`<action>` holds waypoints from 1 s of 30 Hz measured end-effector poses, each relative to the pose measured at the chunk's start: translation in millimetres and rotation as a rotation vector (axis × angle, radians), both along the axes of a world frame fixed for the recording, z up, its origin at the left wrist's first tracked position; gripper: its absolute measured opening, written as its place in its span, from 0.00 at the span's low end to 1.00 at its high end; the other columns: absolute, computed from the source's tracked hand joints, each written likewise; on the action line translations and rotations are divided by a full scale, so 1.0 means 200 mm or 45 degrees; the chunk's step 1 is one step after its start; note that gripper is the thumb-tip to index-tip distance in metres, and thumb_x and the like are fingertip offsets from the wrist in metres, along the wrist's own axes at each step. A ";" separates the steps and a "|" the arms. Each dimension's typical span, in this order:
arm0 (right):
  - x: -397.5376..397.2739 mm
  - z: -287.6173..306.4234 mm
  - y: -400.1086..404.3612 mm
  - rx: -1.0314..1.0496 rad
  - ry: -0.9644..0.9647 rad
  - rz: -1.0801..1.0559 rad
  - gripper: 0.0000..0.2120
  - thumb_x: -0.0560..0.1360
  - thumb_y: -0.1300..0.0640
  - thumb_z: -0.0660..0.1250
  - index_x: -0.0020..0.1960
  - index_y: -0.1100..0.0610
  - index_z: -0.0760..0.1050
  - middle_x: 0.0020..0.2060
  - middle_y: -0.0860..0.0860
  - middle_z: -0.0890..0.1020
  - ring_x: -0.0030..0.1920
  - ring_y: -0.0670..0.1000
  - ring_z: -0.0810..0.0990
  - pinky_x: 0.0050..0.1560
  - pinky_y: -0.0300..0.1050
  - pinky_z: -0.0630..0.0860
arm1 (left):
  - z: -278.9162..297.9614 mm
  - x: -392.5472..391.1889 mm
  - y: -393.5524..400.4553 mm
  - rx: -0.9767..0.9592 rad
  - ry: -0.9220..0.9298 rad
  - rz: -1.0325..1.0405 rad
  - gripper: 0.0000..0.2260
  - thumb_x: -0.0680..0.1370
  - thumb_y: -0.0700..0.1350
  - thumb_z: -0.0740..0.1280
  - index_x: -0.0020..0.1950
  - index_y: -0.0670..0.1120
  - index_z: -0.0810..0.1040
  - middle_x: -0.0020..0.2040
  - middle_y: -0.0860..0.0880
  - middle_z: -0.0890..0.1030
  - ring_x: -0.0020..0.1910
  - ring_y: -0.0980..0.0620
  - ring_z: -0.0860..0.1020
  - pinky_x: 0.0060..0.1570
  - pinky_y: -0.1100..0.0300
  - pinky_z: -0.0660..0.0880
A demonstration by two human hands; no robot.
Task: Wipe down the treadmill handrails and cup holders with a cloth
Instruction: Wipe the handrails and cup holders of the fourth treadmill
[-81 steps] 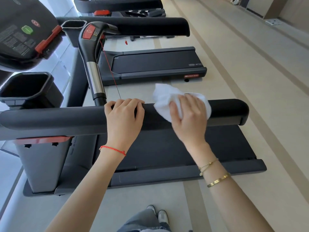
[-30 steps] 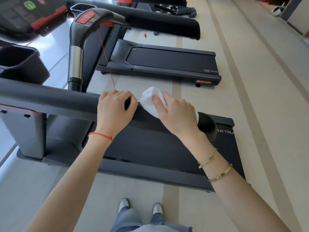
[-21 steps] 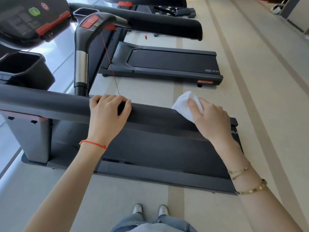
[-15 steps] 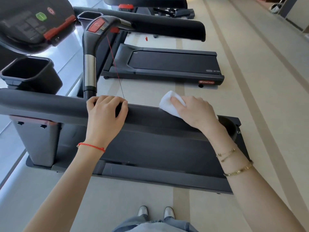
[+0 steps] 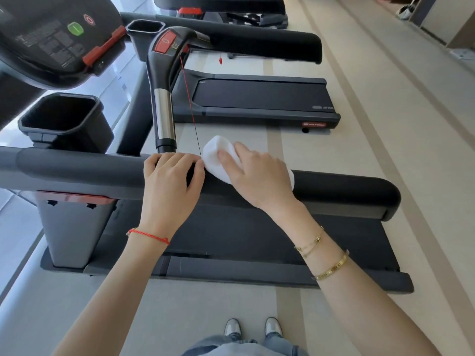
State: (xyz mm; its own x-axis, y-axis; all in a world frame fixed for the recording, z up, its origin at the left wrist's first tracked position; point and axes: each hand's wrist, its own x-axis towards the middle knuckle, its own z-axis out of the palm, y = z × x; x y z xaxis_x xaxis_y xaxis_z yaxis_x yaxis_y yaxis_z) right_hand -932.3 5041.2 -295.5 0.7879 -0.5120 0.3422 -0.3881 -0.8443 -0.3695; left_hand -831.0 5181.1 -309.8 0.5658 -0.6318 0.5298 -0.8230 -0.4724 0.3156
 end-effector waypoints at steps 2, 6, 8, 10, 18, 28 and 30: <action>-0.06 -0.03 0.03 -0.073 -0.109 -0.010 0.18 0.81 0.39 0.51 0.45 0.52 0.66 0.32 0.47 0.74 0.32 0.51 0.72 0.32 0.45 0.63 | 0.01 -0.01 0.00 -0.004 0.023 -0.024 0.11 0.81 0.49 0.60 0.51 0.48 0.81 0.48 0.53 0.83 0.51 0.49 0.79 0.64 0.52 0.62; -0.18 -0.10 0.05 -0.136 -0.189 -0.011 0.22 0.80 0.40 0.53 0.58 0.56 0.73 0.45 0.50 0.79 0.47 0.54 0.76 0.52 0.48 0.71 | 0.01 -0.03 0.00 0.040 0.045 -0.075 0.14 0.81 0.52 0.58 0.54 0.50 0.81 0.50 0.55 0.83 0.55 0.51 0.77 0.65 0.52 0.60; -0.25 -0.12 0.02 -0.193 -0.209 -0.036 0.22 0.81 0.41 0.55 0.62 0.57 0.74 0.48 0.52 0.79 0.52 0.55 0.77 0.57 0.49 0.72 | 0.02 -0.03 -0.01 0.049 0.051 -0.100 0.15 0.81 0.50 0.55 0.55 0.50 0.81 0.50 0.55 0.83 0.55 0.52 0.77 0.65 0.53 0.60; -0.32 -0.15 -0.04 -0.255 -0.249 -0.107 0.23 0.81 0.42 0.56 0.62 0.59 0.76 0.49 0.53 0.80 0.54 0.57 0.78 0.59 0.50 0.72 | 0.02 -0.05 -0.03 0.051 0.066 -0.124 0.15 0.81 0.48 0.55 0.55 0.49 0.81 0.50 0.54 0.83 0.53 0.52 0.78 0.66 0.52 0.60; -0.42 -0.16 -0.16 -0.224 -0.438 -0.530 0.17 0.80 0.48 0.59 0.45 0.61 0.74 0.35 0.53 0.76 0.39 0.55 0.74 0.49 0.49 0.72 | 0.03 -0.17 -0.17 0.081 0.108 -0.222 0.14 0.81 0.47 0.56 0.54 0.49 0.81 0.50 0.54 0.83 0.50 0.51 0.79 0.64 0.52 0.61; -0.59 -0.20 -0.17 -0.161 -0.392 -0.158 0.22 0.79 0.42 0.60 0.61 0.59 0.73 0.54 0.53 0.77 0.59 0.56 0.73 0.61 0.49 0.68 | 0.04 -0.38 -0.28 0.004 0.197 -0.398 0.10 0.80 0.40 0.61 0.55 0.47 0.81 0.51 0.54 0.82 0.52 0.51 0.77 0.67 0.53 0.63; -0.71 -0.19 -0.21 -0.152 -0.467 -0.238 0.21 0.80 0.42 0.59 0.61 0.58 0.72 0.52 0.53 0.76 0.56 0.56 0.73 0.59 0.49 0.68 | 0.05 -0.45 -0.31 -0.017 0.197 -0.457 0.09 0.80 0.40 0.62 0.56 0.46 0.81 0.51 0.53 0.82 0.52 0.51 0.77 0.68 0.51 0.65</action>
State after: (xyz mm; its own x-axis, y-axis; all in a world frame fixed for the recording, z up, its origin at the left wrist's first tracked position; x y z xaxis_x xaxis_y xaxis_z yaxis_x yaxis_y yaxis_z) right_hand -1074.3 4998.3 -333.7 0.5001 -0.5742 0.6482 -0.3994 -0.8171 -0.4157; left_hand -921.6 5119.8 -300.8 0.3837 -0.7979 0.4648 -0.8774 -0.1581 0.4530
